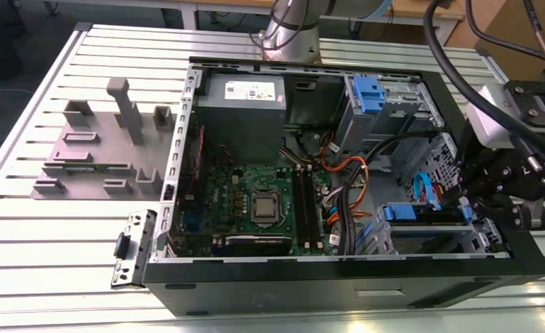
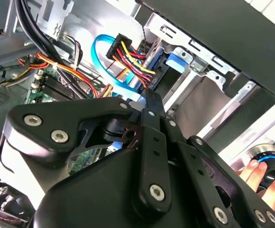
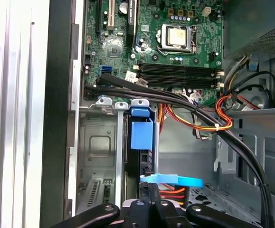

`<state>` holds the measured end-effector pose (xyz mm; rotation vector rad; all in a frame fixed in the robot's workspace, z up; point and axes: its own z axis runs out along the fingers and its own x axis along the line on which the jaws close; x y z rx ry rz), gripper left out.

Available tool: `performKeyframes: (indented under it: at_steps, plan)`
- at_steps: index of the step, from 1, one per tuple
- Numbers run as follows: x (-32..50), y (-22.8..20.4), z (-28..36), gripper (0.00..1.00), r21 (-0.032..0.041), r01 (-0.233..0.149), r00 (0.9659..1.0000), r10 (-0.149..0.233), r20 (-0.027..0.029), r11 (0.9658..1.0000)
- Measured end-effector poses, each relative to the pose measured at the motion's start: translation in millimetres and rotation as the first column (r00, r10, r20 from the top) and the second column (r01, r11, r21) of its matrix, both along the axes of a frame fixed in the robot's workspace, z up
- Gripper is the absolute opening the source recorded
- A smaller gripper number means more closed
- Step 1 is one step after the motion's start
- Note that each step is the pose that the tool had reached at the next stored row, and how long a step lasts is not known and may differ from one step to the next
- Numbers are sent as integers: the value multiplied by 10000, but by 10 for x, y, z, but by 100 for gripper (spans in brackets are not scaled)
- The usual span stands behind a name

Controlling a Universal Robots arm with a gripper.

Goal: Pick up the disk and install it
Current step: 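Insert the second disk wire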

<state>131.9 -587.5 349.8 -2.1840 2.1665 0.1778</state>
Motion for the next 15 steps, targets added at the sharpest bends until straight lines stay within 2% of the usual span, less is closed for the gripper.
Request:
performKeyframes:
  at_steps: [11, 15]
  plan:
    - [16, 0, 214, 10, 0, 0, 10000, 0, 0, 10000]
    - [16, 0, 244, 10, 3, 0, 10000, 0, 0, 10000]
